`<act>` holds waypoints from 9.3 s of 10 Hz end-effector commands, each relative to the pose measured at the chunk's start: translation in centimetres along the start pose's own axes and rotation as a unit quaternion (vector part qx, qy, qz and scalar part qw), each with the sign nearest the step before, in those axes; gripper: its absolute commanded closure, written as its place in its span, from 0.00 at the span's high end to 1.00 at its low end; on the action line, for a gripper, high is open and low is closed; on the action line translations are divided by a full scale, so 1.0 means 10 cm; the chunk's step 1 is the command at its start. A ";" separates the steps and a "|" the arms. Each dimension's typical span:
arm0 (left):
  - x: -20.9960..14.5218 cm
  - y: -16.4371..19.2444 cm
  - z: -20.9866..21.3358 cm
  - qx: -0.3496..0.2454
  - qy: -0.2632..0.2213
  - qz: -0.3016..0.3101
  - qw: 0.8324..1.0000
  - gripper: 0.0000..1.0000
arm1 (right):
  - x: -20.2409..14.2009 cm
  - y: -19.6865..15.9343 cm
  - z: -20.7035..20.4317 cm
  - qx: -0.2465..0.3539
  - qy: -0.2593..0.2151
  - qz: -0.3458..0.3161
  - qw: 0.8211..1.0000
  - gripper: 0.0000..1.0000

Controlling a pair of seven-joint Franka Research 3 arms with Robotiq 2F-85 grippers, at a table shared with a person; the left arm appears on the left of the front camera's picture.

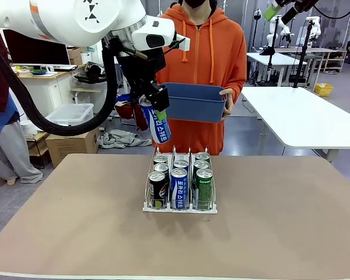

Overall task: Fill the beverage cans into the dispenser.
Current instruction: Place the picked Ionic drink in the line of the Automatic Can Dispenser with the same cans.

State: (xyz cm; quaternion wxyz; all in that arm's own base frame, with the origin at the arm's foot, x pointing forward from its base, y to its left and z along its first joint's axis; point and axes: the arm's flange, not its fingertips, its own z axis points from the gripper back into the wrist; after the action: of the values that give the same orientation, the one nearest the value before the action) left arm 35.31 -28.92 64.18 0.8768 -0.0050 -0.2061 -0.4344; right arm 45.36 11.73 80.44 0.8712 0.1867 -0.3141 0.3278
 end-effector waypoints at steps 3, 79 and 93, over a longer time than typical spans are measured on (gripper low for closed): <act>0.11 -0.35 -0.29 0.046 0.000 0.053 0.998 0.57 | -0.01 0.00 0.01 0.001 0.001 0.001 1.000 1.00; -0.31 -0.28 -2.56 0.018 -0.059 0.147 0.987 0.57 | -0.01 0.00 0.01 0.001 0.001 0.001 1.000 1.00; -0.19 -0.33 -2.08 0.039 -0.075 0.124 0.989 1.00 | -0.01 0.00 0.01 0.001 0.001 0.001 1.000 1.00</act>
State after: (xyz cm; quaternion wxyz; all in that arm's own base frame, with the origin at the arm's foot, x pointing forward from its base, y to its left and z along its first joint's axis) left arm 39.78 -33.37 43.34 0.9023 -0.0421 -0.2933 -0.3132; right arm 45.36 11.73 80.44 0.8712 0.1867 -0.3141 0.3278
